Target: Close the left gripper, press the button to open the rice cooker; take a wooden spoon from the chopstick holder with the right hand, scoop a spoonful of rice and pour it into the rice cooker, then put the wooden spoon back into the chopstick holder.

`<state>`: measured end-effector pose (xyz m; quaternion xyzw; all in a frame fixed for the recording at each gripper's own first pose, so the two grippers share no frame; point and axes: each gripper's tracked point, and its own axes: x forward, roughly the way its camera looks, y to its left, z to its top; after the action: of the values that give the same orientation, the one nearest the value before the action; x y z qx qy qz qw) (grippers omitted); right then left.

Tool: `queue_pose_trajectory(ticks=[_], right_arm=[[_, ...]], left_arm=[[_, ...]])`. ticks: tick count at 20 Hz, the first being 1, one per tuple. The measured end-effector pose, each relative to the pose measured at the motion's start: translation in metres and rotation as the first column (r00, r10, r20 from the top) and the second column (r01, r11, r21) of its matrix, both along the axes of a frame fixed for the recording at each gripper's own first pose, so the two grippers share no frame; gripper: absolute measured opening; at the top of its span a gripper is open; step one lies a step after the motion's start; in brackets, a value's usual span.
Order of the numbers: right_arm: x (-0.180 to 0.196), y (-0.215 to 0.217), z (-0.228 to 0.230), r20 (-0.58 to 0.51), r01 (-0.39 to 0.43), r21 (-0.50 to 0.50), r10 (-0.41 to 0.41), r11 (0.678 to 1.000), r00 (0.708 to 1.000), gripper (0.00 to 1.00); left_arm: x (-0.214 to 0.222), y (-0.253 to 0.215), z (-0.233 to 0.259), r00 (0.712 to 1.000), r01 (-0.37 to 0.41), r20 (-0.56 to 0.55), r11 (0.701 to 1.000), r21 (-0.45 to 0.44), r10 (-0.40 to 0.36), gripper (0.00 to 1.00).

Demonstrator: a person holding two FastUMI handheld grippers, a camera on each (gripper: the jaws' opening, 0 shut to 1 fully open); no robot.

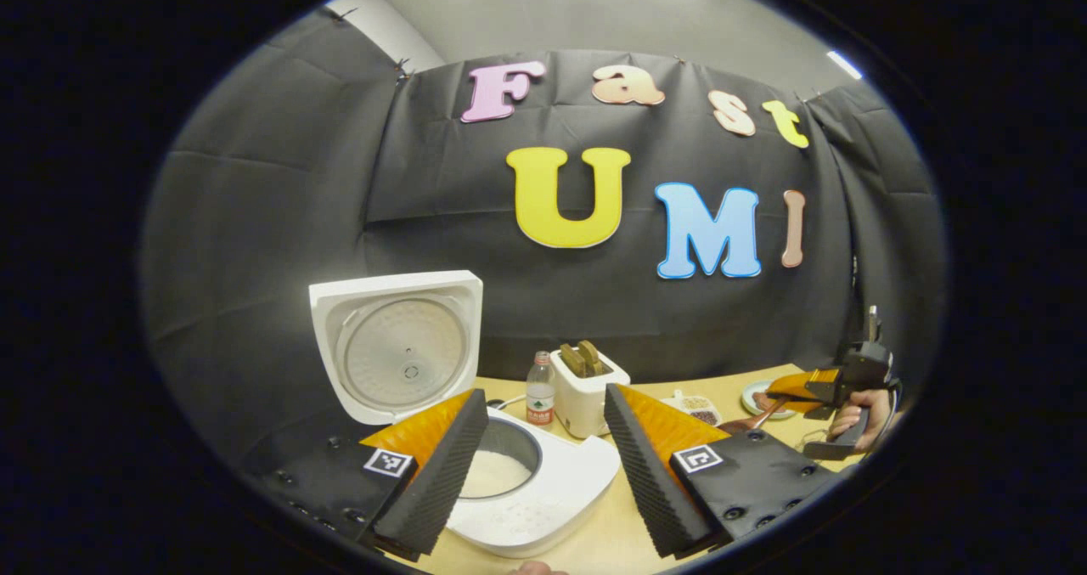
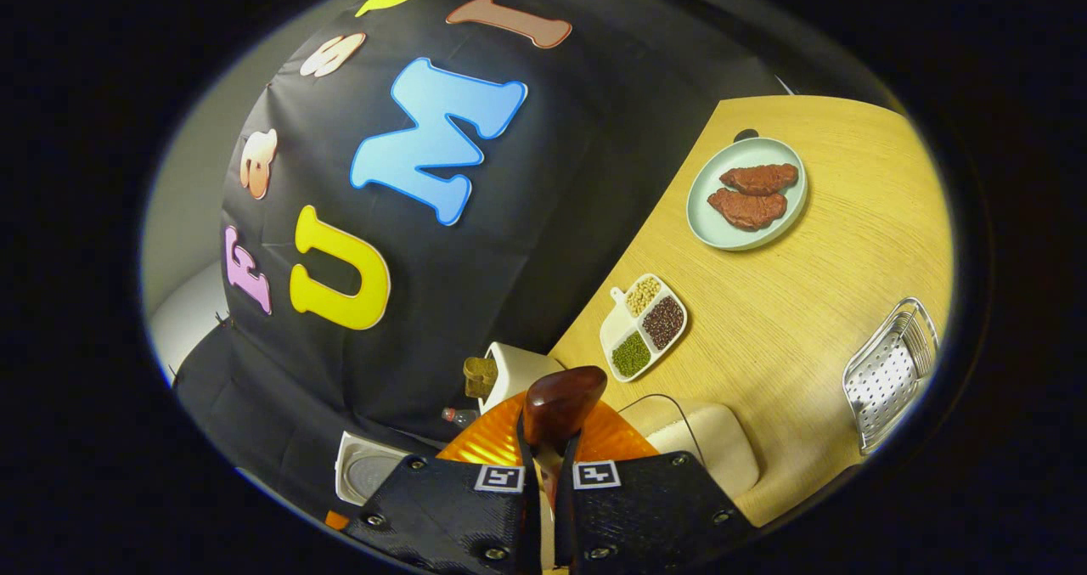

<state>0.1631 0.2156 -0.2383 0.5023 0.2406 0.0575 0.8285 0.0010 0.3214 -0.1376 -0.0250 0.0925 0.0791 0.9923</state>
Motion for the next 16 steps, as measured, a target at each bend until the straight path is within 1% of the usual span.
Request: queue_pose_trajectory(ticks=[2,5,8,12,16], right_arm=[[-0.005,0.000,0.015,0.010,0.004,0.041,-0.004,0.999,1.000,0.06],[-0.008,0.009,0.037,0.019,0.014,0.141,-0.017,0.990,1.000,0.06],[-0.010,0.023,0.057,0.027,-0.002,0.211,-0.004,0.977,1.000,0.06],[-0.006,0.055,0.073,0.033,-0.042,0.258,0.034,0.965,0.999,0.06],[-0.003,0.087,0.090,0.058,-0.103,0.256,0.091,0.961,0.994,0.06]], left_arm=[[-0.001,-0.001,0.002,1.000,0.012,0.008,1.000,0.002,-0.012,0.96],[-0.003,0.002,0.001,0.999,0.028,0.017,1.000,-0.004,-0.028,0.96],[-0.007,0.012,-0.007,1.000,0.027,0.004,0.999,-0.019,-0.026,0.96],[-0.015,0.027,-0.007,1.000,0.024,0.019,0.999,-0.023,-0.023,0.96],[-0.022,0.050,-0.012,1.000,0.011,0.020,1.000,-0.013,-0.011,0.96]])
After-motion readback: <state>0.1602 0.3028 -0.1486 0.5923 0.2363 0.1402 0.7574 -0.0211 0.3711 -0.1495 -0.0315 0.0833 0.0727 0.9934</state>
